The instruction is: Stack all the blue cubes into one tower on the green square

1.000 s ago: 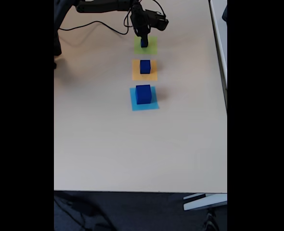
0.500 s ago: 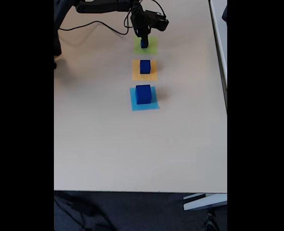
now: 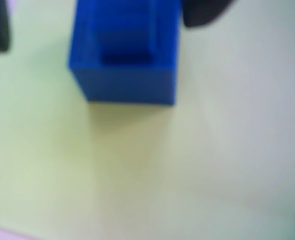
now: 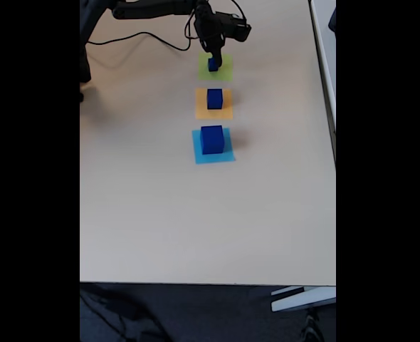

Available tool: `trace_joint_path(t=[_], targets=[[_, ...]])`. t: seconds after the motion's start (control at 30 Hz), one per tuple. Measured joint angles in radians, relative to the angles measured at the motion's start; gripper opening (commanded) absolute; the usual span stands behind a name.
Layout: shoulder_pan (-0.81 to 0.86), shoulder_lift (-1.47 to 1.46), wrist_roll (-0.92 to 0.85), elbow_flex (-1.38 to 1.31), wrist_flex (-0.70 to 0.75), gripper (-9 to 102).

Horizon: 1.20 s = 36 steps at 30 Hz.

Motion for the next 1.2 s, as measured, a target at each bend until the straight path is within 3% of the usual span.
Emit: trace_joint_path(t=[1.2], targets=[[0.003, 0.000, 0.012, 0.000, 0.009, 15]])
